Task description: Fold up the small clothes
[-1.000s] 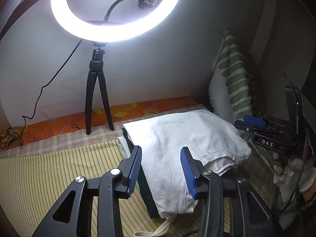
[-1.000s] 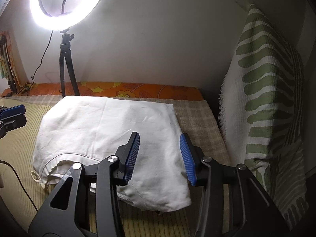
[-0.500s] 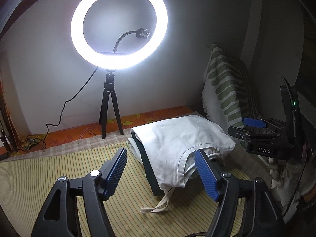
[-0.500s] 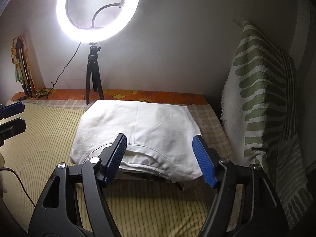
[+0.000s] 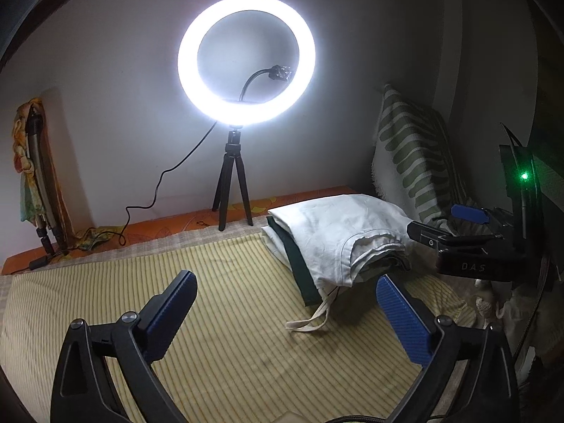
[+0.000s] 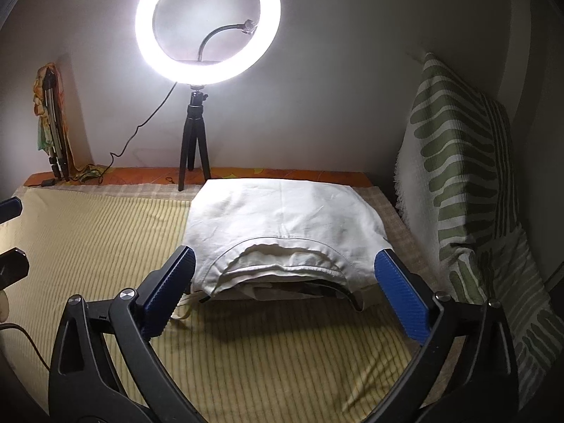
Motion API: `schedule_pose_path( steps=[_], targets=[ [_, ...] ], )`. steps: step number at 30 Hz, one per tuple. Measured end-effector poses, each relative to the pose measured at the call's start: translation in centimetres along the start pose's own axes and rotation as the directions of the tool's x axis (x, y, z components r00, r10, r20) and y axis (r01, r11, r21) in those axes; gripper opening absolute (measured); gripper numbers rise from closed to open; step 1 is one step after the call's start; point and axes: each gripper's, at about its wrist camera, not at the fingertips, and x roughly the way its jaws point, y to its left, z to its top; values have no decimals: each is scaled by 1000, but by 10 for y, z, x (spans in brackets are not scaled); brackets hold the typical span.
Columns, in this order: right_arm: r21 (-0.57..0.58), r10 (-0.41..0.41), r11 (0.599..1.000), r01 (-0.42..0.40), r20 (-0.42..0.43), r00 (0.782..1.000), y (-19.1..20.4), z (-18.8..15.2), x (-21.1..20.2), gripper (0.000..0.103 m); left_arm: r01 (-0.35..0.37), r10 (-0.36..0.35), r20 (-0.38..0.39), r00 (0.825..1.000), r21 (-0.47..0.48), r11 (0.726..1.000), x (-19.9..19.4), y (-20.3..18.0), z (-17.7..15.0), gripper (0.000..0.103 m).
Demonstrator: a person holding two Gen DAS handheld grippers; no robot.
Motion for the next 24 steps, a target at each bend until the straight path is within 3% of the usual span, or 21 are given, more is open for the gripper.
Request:
schedule_pose_path(
  steps=[10,24],
  targets=[
    [110,46,993,-49,35,998,21,-20,4,103,-70,70,-3,998,3,998,-23,33,-37,103],
    [102,43,994,-50,73,996,26,-28,10,103,-149,148,-80,986,-4,989,-17,47,-50,103]
  ],
)
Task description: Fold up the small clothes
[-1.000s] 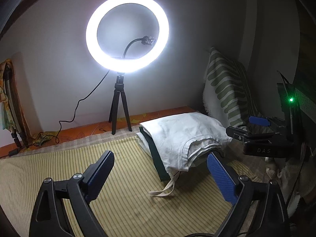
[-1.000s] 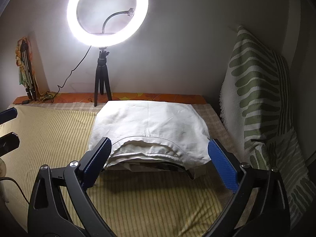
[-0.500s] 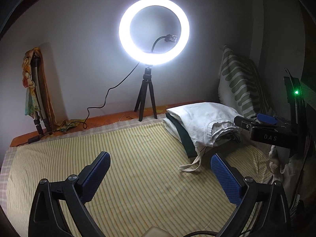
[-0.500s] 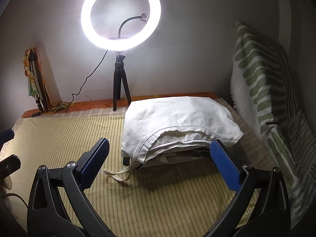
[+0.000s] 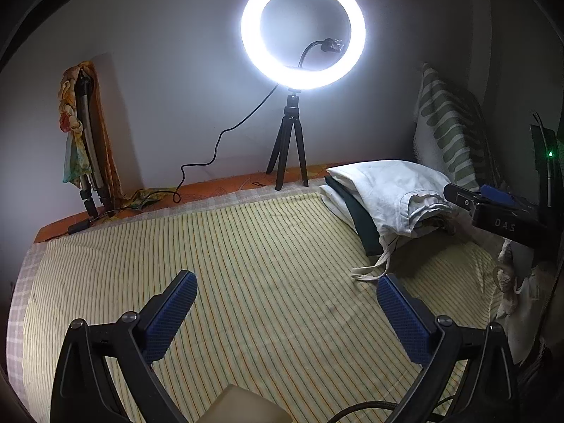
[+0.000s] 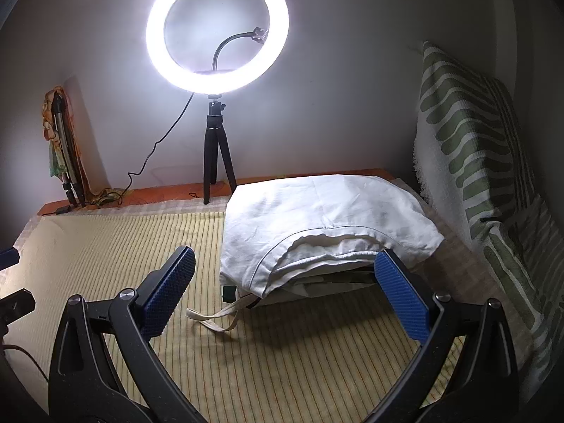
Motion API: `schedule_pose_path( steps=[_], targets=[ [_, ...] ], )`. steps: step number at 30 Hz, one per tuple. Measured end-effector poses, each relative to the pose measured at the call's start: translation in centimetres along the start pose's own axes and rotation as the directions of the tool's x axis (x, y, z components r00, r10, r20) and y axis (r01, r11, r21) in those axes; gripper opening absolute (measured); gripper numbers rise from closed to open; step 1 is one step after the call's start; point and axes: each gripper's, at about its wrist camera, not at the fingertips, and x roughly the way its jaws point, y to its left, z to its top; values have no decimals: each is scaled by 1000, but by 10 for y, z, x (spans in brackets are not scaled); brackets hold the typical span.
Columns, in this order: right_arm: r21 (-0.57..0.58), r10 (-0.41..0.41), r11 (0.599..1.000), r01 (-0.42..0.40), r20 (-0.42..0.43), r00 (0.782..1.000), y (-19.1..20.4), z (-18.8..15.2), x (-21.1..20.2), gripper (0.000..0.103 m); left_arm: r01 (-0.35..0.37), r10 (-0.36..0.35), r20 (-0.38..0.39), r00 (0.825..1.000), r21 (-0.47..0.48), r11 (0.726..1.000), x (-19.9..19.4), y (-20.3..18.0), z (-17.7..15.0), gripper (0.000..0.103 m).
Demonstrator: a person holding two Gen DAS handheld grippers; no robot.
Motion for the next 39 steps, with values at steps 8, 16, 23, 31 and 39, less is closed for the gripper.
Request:
schedule_pose_path(
  steps=[8,16,23,31,39],
  targets=[
    [-30,-19,999,19,-10,1000,2,-6,2,103,-29,29,-15,999,43,999,2,-7,-4,103],
    [-30,-19,999,19,-13,1000,5,-6,5,103,-26,27,-20,999,48,999,-1,-8,-3,103],
    [-24,-16,1000,15,-20,1000,6,-6,7,103,-27,27,-17,999,41,999,-3,-5,-3,103],
    [-25,-17,1000,17,-21,1000,6,-7,8,103,-16,16,-23,1000,32,999,-2,-5,-3,103],
    [-26,-14,1000,13,-21,1000,5,-7,9,103,-16,17,-19,1000,40,999,-3,-8,-2,103]
  ],
)
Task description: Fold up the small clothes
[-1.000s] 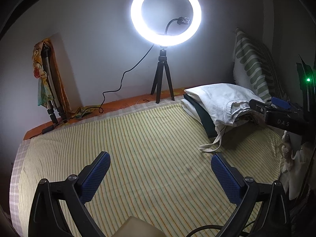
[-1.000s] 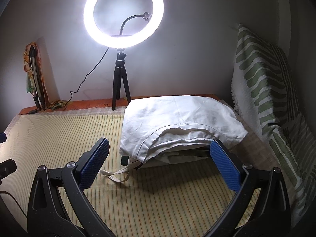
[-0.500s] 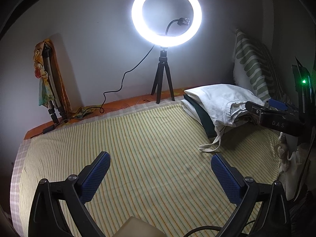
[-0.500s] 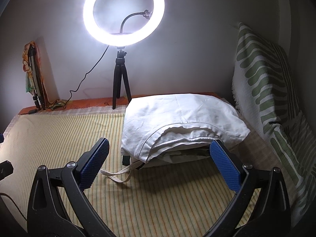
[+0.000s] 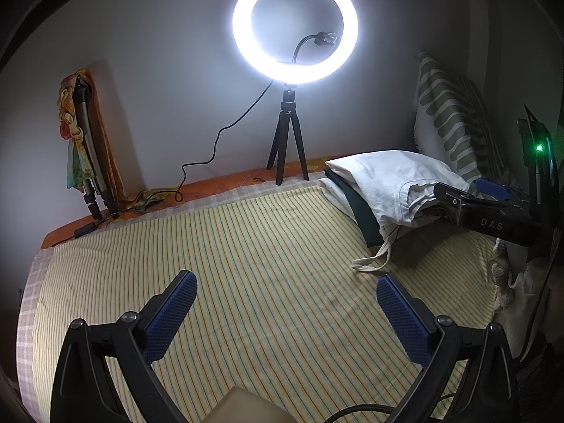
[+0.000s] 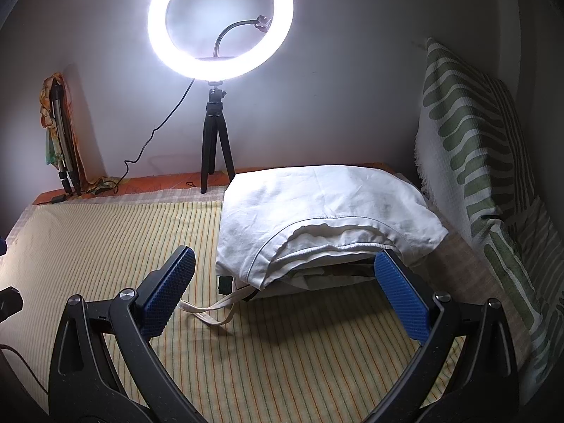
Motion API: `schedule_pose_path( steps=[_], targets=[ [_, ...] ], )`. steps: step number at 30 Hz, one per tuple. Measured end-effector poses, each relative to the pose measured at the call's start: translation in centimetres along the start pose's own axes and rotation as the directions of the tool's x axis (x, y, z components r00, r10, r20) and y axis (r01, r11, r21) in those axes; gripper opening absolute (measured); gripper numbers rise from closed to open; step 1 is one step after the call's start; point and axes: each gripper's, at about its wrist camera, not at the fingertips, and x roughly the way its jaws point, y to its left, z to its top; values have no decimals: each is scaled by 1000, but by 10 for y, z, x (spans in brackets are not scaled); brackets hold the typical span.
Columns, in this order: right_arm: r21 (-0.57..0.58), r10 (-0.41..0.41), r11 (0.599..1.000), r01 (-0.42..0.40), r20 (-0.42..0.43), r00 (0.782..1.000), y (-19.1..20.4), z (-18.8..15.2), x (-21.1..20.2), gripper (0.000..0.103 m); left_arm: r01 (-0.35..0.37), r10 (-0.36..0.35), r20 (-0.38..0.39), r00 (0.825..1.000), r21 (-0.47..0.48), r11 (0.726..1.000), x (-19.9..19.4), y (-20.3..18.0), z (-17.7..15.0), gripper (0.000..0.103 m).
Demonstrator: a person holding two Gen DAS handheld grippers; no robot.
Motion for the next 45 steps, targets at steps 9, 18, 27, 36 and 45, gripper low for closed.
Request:
schedule_pose_path(
  steps=[9,18,27,36,45],
  targets=[
    [1,-1,1000,1,-2,1000,1,-2,1,103,2,-2,-1,1000,-3,1000,0,0,0,103],
    [1,2,1000,-2,-3,1000,1,-3,2,103,5,-5,-3,1000,-4,1000,0,-1,1,103],
    [5,6,1000,-6,-6,1000,2,-5,2,103,7,-7,-5,1000,-3,1000,0,-2,1,103],
    [5,7,1000,-7,-7,1000,2,-5,2,103,7,-7,1,1000,-5,1000,-1,-1,2,103],
    [5,8,1000,-8,-7,1000,1,-4,2,103,17,-17,-5,1000,-13,1000,0,-2,3,103]
  ],
)
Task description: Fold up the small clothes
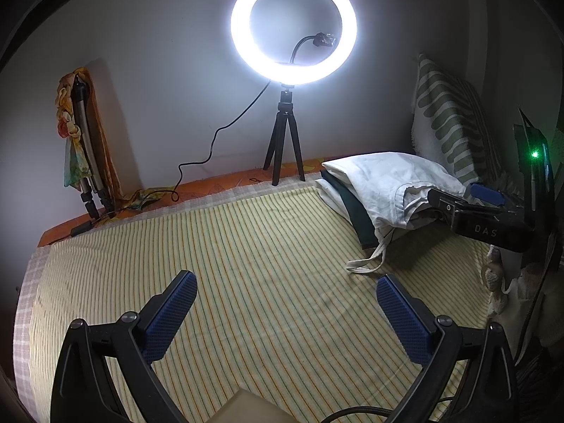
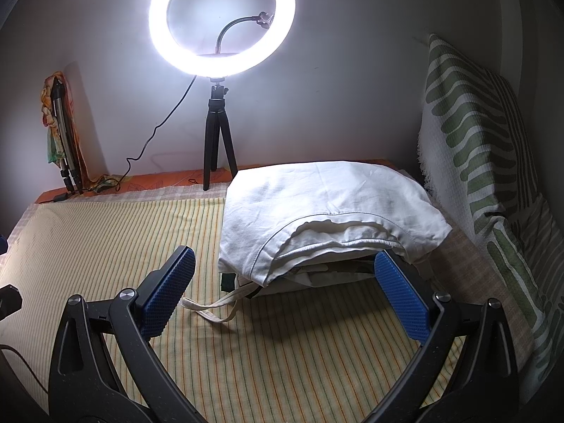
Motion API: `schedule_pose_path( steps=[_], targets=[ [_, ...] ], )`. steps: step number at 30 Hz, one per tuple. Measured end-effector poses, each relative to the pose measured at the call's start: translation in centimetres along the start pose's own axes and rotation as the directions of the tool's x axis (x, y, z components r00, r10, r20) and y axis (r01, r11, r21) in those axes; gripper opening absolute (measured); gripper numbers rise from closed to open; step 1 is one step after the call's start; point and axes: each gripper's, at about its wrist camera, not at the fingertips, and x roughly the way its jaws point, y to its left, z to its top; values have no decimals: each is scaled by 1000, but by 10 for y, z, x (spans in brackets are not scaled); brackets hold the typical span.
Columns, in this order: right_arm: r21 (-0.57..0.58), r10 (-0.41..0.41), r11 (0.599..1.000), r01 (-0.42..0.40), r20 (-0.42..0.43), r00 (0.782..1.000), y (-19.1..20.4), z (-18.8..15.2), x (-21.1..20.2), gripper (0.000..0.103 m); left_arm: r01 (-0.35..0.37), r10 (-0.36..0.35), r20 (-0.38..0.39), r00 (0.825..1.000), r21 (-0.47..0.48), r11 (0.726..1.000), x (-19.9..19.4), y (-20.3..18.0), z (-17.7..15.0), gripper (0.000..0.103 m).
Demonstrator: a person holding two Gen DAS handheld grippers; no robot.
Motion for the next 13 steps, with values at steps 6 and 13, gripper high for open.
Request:
schedule_pose_path(
  steps=[6,13],
  targets=[
    [-1,0,1000,0,-1,1000,0,-1,-1,103,9,-9,-1,1000,-16,1000,0,-1,-2,103],
    [1,1,1000,-1,-3,1000,0,-1,-1,103,3,-3,22,1000,-13,1000,-1,-4,-3,103]
  ],
)
